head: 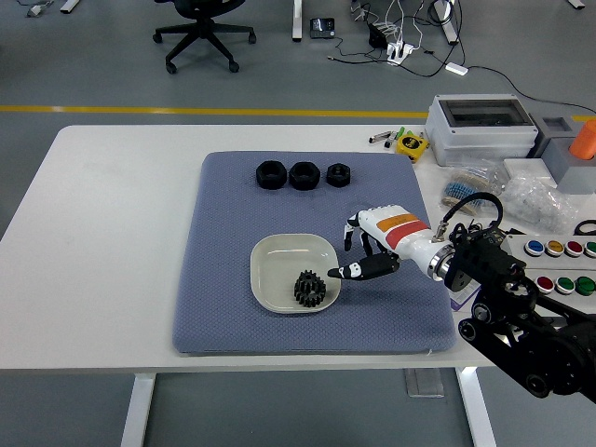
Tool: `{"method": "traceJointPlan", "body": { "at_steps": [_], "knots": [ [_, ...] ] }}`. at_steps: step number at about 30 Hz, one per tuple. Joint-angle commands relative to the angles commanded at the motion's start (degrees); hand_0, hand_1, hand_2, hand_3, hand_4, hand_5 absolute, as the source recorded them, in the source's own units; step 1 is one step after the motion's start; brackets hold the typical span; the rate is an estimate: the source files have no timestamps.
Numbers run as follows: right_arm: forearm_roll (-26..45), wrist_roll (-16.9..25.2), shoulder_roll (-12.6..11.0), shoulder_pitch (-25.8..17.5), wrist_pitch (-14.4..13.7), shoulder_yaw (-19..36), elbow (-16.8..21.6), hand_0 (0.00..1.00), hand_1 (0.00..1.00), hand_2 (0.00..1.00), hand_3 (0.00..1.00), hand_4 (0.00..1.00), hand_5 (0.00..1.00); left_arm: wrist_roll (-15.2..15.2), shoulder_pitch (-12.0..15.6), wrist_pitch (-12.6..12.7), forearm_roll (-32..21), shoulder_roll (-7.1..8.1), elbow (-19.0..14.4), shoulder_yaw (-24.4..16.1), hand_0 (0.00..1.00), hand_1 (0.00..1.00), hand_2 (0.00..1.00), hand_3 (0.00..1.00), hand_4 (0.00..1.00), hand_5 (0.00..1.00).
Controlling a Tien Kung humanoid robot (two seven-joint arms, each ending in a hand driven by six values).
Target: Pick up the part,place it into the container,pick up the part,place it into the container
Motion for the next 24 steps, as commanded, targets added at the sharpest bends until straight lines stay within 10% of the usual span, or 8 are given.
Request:
{"method": "traceJointPlan", "body": {
  "at_steps": [6, 7, 12, 13, 24],
  "knots": [
    [5.97, -1.49, -0.15, -3.62, -4.75, 4.92, 2.42, 0.167, 0.178, 0.283, 0.456, 0.998, 0.641, -0.12, -0.28, 0.07, -0.51, -0.09, 0.02, 0.36, 0.743, 0.7, 0.66, 0.58, 0.641, 0.61],
    [8.0, -1.42, -0.13, -4.39, -5.49, 5.76, 2.85, 0.299, 0.413, 0.533, 0.507, 0.998, 0.641, -0.14, -0.3, 0.08, -0.6, -0.1, 0.03, 0.41, 0.744, 0.701, 0.66, 0.58, 0.641, 0.61],
    [18.94, 3.28, 0.37, -9.78, -9.13, 10.16, 6.76, 0.299, 0.413, 0.533, 0.507, 0.998, 0.641, -0.21, -0.42, 0.15, -1.03, -0.19, 0.06, 0.61, 0.744, 0.701, 0.66, 0.58, 0.641, 0.61],
    [21.17, 4.59, 0.56, -10.96, -9.43, 10.92, 7.63, 0.551, 0.673, 0.741, 0.675, 0.998, 0.667, -0.23, -0.44, 0.16, -0.99, -0.22, 0.08, 0.6, 0.743, 0.701, 0.66, 0.58, 0.641, 0.61],
    [47.99, 11.71, 1.83, -20.95, -7.95, 17.22, 12.17, 0.678, 0.723, 0.778, 0.751, 0.998, 0.687, -0.37, -0.73, 0.12, -1.05, -0.4, 0.13, 0.76, 0.743, 0.701, 0.658, 0.58, 0.64, 0.61]
  ]
}}
